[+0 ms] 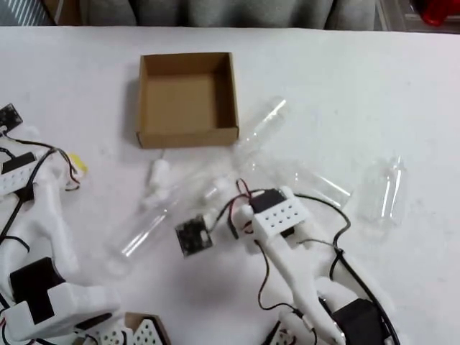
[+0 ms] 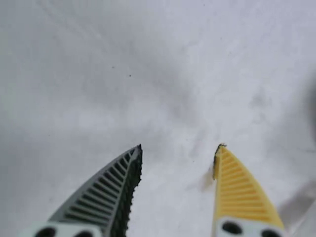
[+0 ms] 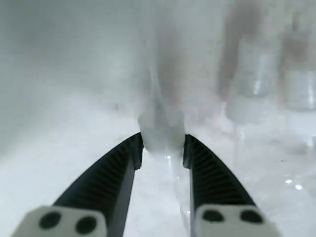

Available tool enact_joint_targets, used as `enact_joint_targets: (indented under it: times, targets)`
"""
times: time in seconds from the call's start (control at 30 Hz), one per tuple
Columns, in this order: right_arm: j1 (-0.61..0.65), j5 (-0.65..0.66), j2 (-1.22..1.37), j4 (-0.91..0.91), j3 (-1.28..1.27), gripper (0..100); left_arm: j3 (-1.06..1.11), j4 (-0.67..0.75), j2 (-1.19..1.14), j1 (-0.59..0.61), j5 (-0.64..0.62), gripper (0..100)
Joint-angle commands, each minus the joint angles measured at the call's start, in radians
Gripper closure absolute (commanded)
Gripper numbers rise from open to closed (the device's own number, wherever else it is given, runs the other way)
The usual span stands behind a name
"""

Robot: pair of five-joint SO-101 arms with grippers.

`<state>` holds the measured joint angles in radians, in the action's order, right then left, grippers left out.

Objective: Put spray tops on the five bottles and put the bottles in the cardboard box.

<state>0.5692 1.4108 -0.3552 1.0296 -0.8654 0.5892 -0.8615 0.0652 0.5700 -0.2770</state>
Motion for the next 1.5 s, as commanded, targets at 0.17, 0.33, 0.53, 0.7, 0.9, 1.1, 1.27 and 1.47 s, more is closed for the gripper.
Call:
enact_joint_targets:
  times: [0.17,0.33,0.53,0.7,0.9,1.1,1.27,1.47]
  targets:
    - [-0.022,-0.189,-0.03,0.228,0.252,75.4,-0.008,0.02,0.007,-0.015,0.011,77]
    - [-0.053,-0.368,-0.03,0.36,0.381,93.9,-0.008,0.02,0.007,-0.013,0.011,77]
    - [-0.051,-0.793,-0.03,0.487,0.416,97.4,-0.006,0.02,0.007,-0.015,0.011,77]
    - [-0.088,-0.956,-0.031,0.533,0.393,98.4,-0.006,0.02,0.007,-0.015,0.011,77]
    - [-0.377,-0.967,-0.031,0.407,0.327,98.4,-0.006,0.02,0.007,-0.015,0.054,77]
    - [-0.598,-0.982,-0.03,0.213,0.201,98.4,-0.006,0.02,0.007,-0.022,0.083,77]
    - [-0.608,-1.152,-0.022,0.137,0.241,98.4,-0.005,0.015,0.007,-0.053,0.086,77]
    - [-0.501,-1.16,-0.018,0.173,0.442,92.4,0.023,0.048,0.007,-0.053,0.087,77]
